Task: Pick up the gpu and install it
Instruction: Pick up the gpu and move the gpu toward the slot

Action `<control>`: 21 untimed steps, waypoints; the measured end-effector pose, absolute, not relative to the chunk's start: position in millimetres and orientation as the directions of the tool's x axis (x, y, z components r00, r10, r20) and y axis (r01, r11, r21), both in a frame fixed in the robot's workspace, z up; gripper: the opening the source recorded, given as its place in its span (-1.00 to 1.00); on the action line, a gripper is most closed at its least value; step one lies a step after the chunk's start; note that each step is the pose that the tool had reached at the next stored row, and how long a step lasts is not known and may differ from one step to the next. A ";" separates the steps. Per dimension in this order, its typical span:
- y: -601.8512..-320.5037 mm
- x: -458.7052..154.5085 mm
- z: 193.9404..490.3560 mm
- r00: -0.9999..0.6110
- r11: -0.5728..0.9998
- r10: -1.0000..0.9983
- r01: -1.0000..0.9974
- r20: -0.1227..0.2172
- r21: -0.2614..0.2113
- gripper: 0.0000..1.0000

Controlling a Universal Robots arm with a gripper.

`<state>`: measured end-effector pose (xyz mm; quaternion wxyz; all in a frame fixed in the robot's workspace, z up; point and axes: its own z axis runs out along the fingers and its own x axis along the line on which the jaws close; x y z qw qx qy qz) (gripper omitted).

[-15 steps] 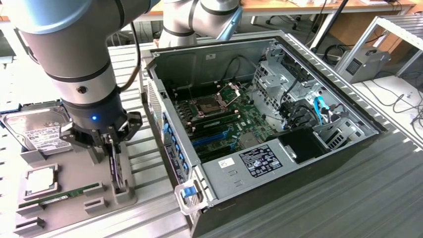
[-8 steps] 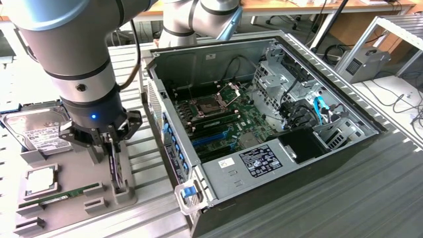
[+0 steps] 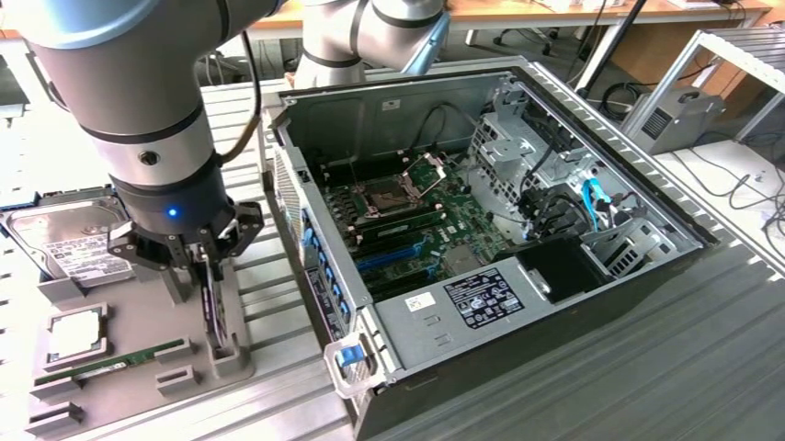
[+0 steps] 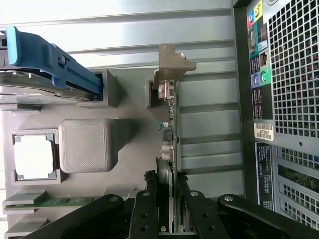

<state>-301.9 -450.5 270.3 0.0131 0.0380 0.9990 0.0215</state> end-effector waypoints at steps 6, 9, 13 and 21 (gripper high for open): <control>-450.5 -301.9 273.2 -0.997 0.996 0.077 0.075 -0.025 0.044 -0.48; -450.5 -301.9 274.4 -0.997 0.996 0.077 0.075 -0.025 0.044 -0.48; -450.5 -301.9 276.5 -0.997 0.996 0.077 0.075 -0.025 0.044 -0.48; -450.5 -301.9 280.0 -0.997 0.996 0.077 0.075 -0.025 0.044 -0.48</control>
